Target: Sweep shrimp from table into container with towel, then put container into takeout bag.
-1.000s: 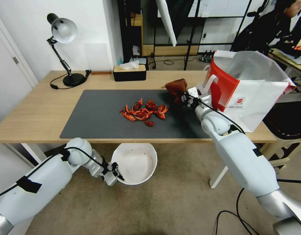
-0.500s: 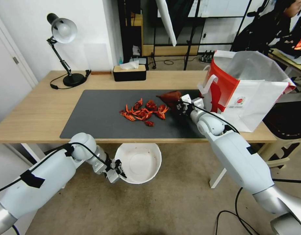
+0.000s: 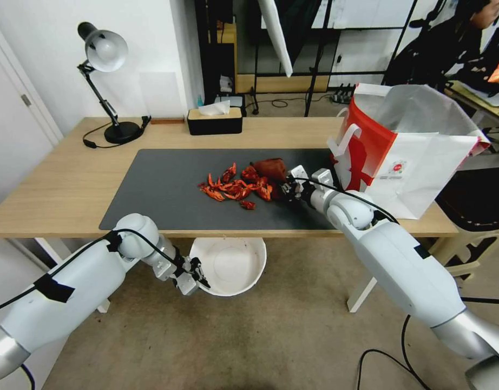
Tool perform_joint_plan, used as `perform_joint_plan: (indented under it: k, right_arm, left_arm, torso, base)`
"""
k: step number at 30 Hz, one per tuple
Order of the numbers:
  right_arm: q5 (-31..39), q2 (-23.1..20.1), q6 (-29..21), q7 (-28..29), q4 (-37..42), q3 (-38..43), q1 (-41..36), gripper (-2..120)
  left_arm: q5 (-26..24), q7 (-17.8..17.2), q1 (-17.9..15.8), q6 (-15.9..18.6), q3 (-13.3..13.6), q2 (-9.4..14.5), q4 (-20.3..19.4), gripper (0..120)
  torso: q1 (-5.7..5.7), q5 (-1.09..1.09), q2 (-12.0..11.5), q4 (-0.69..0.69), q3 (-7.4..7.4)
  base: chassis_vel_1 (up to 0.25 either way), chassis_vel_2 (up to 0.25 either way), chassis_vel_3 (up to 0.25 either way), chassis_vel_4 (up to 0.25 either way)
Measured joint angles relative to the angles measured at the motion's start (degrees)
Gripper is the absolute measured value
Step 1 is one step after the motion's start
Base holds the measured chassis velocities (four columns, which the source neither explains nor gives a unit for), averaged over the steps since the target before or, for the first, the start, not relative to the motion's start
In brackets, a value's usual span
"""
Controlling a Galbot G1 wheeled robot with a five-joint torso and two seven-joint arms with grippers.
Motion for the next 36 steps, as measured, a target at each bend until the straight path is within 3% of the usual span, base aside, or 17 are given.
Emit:
perform_joint_plan:
  k: [18,36]
  right_arm:
    - [0.9,-4.0,-0.3,-0.2,11.4,-0.2,-7.2,5]
    - [0.4,-5.2,0.0,-0.1,19.1,2.4,-15.0,5]
  left_arm:
    - [-1.7,-0.2,-0.7,0.5,-0.4,0.1,2.2,0]
    - [-2.6,-0.1,-1.5,1.3,0.4,-0.1,2.8,0]
  torso:
    - [-0.01,-0.01,0.0,-0.01,0.00]
    - [-0.01,0.00,0.0,0.00,0.00]
  base:
    - [0.000,0.000,0.000,0.000]
    - [0.000,0.000,0.000,0.000]
